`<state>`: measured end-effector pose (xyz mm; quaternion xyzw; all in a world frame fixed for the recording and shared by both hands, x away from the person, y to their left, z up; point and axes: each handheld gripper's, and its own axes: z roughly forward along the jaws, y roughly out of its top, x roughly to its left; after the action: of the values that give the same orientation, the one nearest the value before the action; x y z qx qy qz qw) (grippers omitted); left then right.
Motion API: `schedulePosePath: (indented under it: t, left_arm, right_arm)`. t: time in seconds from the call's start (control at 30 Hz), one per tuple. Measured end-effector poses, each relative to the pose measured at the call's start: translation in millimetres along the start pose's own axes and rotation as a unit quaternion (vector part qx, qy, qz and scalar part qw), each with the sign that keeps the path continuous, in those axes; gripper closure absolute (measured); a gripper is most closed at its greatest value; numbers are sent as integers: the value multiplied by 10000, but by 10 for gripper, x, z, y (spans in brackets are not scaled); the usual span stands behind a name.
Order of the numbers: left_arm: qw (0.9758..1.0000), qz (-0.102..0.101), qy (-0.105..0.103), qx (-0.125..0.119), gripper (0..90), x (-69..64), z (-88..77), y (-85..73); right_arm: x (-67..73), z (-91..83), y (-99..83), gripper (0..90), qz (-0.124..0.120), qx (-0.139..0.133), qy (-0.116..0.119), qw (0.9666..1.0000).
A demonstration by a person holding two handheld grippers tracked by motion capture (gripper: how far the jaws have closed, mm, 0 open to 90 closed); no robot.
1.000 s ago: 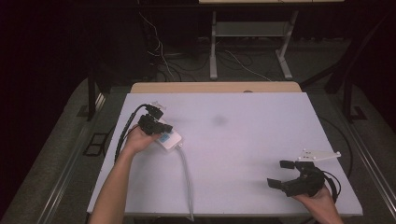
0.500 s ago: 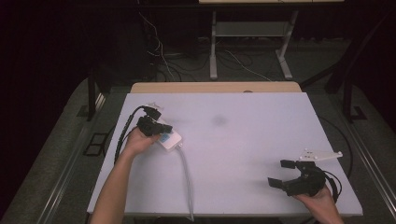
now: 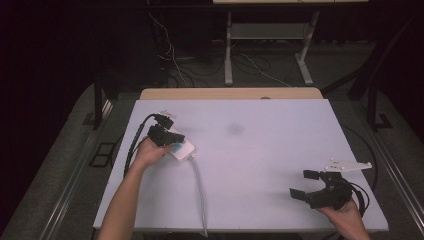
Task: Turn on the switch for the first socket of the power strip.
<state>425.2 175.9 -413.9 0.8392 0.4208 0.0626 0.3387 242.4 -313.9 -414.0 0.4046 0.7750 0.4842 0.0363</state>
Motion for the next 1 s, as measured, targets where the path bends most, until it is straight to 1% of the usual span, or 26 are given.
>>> schedulePosePath:
  t: [0.13, 0.4, 0.6, 0.63, 0.7, 0.73, 0.8, 0.83, 0.93, 1.0]
  left_arm:
    - [10000, -82, -28, -48, 895, 12, -4, -15]
    - [9999, -109, -24, -17, 895, 15, -5, -7]
    - [10000, -79, 50, 7, 895, -10, -4, 3]
    - [10000, -77, 49, -39, 895, -9, -10, 7]
    - [9998, -79, 169, -5, 895, -9, -17, 14]
    - [9998, -101, 172, -6, 894, 4, -23, 10]
    - [9997, -182, 76, -135, 894, 27, -45, 3]
    - [9996, -209, 84, -198, 894, 31, -62, 6]
    - [9994, -192, 154, -256, 894, 33, -110, 20]
    - [9991, -234, 139, -316, 894, 33, -143, 19]
  right_arm:
    - [-16, 5, -2, 2, 24, 7, -11, 10000]
    - [-29, -5, -4, 2, 30, 3, -37, 10000]
    - [-32, -10, -5, 2, 39, -4, -38, 10000]
    - [-32, -12, -4, 2, 39, -9, -37, 10000]
    - [-33, -13, -4, 2, 41, -13, -33, 10000]
    - [-34, -13, -3, 2, 40, -15, -35, 10000]
    - [-33, -20, -1, 2, 39, -27, -46, 10000]
    - [-33, -20, -1, 2, 39, -27, -46, 10000]
    - [-39, -25, -1, 2, 43, -41, -55, 10000]
    - [-43, -27, 0, 2, 43, -51, -51, 10000]
